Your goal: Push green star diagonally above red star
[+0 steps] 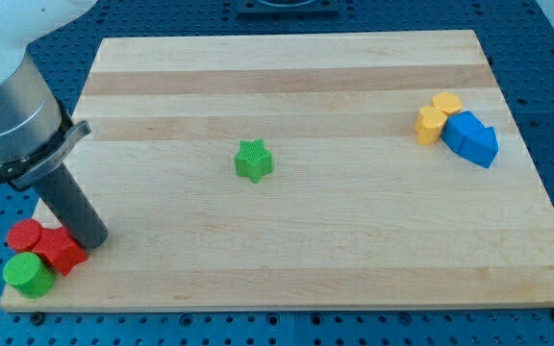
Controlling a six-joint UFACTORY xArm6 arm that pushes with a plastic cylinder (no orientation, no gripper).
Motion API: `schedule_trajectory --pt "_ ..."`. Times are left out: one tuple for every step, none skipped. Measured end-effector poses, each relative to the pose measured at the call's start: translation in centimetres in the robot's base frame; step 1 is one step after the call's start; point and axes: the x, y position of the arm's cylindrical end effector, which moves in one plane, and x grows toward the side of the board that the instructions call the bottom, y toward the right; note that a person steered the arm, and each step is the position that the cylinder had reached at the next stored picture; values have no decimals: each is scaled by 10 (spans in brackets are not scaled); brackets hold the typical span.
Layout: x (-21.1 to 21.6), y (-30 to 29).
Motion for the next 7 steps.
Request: schedule_trajectory --pt "0 19" --pt "0 119" --pt "-9 222" --pt "-56 261" --pt "-112 233" --pt "-128 189" --pt "-111 158"
